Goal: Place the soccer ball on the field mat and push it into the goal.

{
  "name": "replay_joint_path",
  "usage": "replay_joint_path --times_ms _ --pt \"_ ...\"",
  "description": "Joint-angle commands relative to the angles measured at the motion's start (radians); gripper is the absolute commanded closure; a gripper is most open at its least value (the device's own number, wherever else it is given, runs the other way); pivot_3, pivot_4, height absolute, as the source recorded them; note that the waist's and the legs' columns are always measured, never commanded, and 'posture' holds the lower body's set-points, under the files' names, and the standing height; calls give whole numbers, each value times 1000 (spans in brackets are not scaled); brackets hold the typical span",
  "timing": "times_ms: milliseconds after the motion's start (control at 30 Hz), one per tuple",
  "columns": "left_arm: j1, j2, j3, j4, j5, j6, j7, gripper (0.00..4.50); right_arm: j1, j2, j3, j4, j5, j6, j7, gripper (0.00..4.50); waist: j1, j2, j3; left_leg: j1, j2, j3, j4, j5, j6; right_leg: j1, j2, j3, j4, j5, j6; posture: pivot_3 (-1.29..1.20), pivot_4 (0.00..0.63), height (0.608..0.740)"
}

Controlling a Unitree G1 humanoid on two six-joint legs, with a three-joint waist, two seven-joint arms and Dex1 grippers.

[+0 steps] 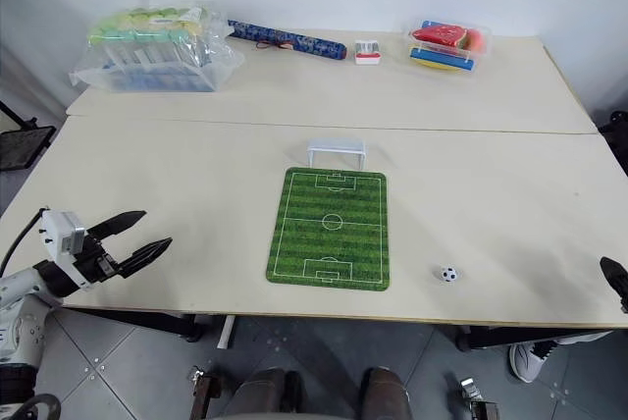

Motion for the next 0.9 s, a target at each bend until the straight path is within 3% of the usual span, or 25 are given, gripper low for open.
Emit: replay_joint_path --times_ms 33,400,533,900 --pt "13 21 25 -17 -7 -2 -3 0 3 -13 -20 -57 12 -2 4 47 0 0 0 0 0 0 0 0 0 0 0 0 0 0 0 0 150 740" --pt "-9 36 3 -57 -7 56 33 0 12 -28 42 -295 30 103 57 47 1 0 0 0 0 1 0 0 0 -1 0 1 0 0 0 0 150 740" --pt "-76 13 -66 -124 -56 92 -57 0 0 -140 220 -542 56 199 254 47 1 1 0 0 0 1 0 0 0 -1 0 2 1 0 0 0 150 740" --pt "-79 -21 -156 -136 -94 13 -326 0 -135 -257 516 -558 -45 77 580 47 8 -1 1 -1 0 0 2 -1 0 -1 1 0 1 0 0 0 150 740"
